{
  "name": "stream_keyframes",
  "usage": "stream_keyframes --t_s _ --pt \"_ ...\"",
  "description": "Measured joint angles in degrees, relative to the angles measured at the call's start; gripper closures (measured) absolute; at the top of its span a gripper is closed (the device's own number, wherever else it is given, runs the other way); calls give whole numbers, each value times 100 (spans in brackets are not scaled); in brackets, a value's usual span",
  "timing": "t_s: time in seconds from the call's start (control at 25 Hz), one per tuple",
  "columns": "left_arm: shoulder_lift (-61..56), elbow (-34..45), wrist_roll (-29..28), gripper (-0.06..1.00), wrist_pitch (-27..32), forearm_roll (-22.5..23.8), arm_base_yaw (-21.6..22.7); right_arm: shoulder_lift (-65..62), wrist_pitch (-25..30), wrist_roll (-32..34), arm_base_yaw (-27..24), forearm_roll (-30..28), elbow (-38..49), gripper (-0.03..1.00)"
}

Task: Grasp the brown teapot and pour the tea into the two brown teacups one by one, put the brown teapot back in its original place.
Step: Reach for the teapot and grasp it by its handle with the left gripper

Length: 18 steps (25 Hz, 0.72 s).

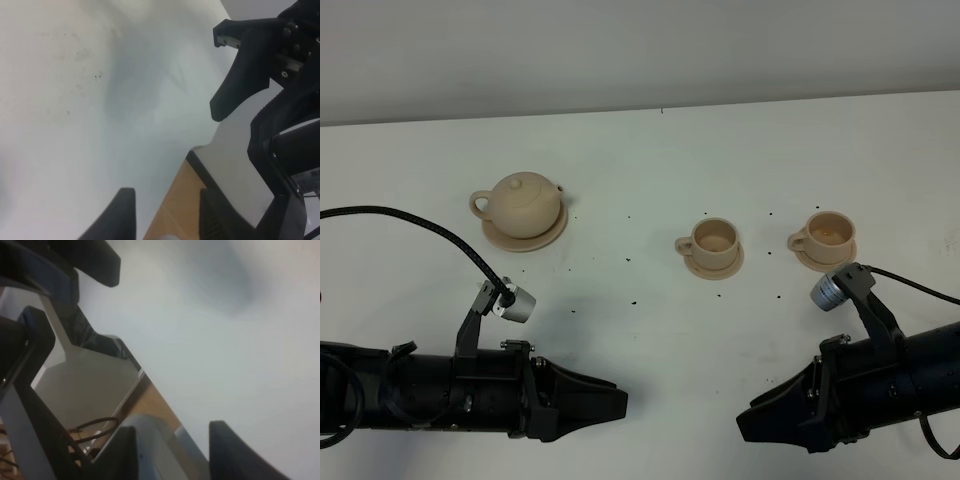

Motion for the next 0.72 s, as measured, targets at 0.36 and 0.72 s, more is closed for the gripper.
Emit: stream_keyframes --t_s 0.36,0.72 --pt "0 0 0 62 0 0 0 0 0 0 0 0 0 62" --pt "4 0 145 62 91 -434 0 -32 -83 -148 0 98 -38 62"
